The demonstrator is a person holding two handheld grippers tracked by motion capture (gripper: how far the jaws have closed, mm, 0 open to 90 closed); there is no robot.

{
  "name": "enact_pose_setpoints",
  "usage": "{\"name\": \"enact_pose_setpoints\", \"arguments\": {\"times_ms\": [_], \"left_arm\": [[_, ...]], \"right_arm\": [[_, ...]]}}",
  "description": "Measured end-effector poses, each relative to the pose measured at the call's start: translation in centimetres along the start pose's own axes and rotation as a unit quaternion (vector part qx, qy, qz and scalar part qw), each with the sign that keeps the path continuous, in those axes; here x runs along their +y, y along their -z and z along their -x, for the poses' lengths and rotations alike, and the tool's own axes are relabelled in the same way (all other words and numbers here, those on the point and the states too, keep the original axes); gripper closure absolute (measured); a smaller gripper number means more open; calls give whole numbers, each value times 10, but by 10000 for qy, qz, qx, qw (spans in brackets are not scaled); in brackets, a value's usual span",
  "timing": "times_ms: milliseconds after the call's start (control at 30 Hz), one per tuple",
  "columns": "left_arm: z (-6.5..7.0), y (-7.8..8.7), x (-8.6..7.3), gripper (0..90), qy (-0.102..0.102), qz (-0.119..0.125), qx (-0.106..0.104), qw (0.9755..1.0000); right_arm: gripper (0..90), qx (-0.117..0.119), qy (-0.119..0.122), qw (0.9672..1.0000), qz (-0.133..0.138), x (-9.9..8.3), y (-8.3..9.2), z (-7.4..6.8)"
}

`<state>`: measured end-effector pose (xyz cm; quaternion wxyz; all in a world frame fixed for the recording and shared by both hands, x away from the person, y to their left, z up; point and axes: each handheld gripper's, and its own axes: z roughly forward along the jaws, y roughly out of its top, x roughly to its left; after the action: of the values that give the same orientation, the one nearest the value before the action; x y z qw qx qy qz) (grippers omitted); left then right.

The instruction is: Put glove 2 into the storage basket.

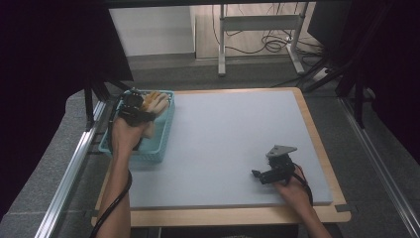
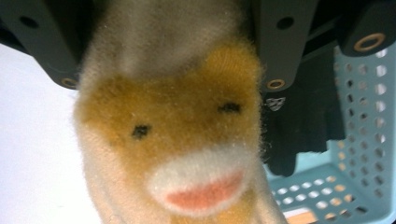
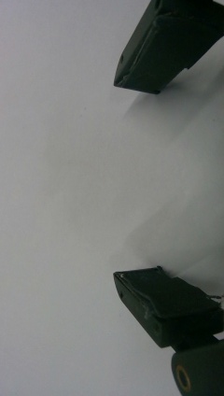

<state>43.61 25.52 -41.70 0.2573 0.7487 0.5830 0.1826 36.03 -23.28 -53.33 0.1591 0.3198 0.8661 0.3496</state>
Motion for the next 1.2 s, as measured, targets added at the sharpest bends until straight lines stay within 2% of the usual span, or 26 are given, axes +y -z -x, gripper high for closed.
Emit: {"name": "enact_pose_setpoints", "arguments": {"times_ms": [133,333,600,900,1100,1167,1200], "left_arm": [[-10,-12,-3,507,73,-61,65,9999],[-15,-38,-6,505,70,-193,99,9997],[-11,-66,-6,498,-79,-483,233,9985],[-2,-94,-6,489,-188,-853,202,9960],[2,-102,-4,475,-183,-1025,112,9945],[-1,-102,-5,452,-116,-1049,38,9944],[-3,-103,-5,414,-104,-1065,15,9943]], "right_arm": [[68,-1,0,10000,0,0,0,0],[68,0,-1,10000,0,0,0,0],[68,1,-3,10000,3,0,0,0],[68,3,-1,10000,3,0,0,0],[68,1,-2,10000,4,0,0,0],[68,1,-1,10000,4,0,0,0],[68,0,-2,10000,4,0,0,0]]}}
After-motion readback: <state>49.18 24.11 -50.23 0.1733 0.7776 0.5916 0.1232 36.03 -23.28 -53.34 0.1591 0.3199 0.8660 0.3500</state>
